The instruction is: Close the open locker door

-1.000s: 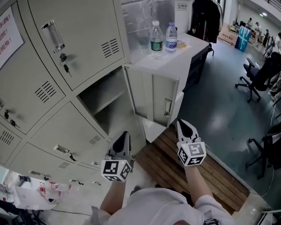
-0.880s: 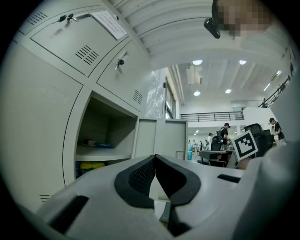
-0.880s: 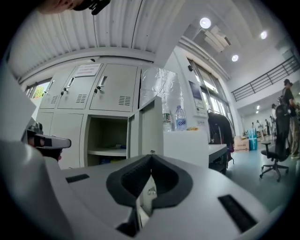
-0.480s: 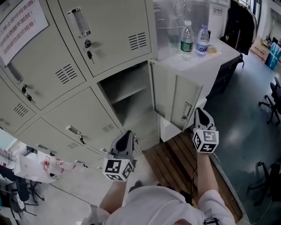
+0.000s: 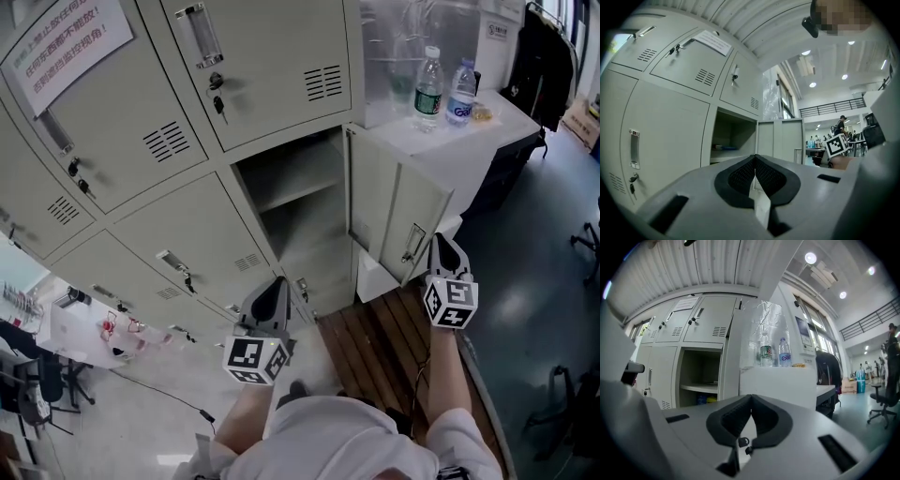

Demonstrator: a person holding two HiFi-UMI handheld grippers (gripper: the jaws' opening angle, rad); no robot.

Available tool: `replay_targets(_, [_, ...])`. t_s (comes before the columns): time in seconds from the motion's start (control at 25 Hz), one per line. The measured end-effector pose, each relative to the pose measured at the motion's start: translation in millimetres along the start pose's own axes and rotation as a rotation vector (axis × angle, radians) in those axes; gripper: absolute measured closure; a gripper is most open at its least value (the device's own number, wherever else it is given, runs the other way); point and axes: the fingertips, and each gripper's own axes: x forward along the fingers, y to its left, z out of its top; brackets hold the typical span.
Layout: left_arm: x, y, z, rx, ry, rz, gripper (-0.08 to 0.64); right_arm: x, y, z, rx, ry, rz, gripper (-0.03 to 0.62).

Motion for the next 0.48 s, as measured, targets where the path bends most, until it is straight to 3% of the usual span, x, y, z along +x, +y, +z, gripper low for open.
replay_targets(0.48, [-11.8, 9.5, 1.3, -0.028, -0.023, 0.015, 0.552, -19.7, 78.3, -6.1, 0.021, 0.004, 0.132, 0.580])
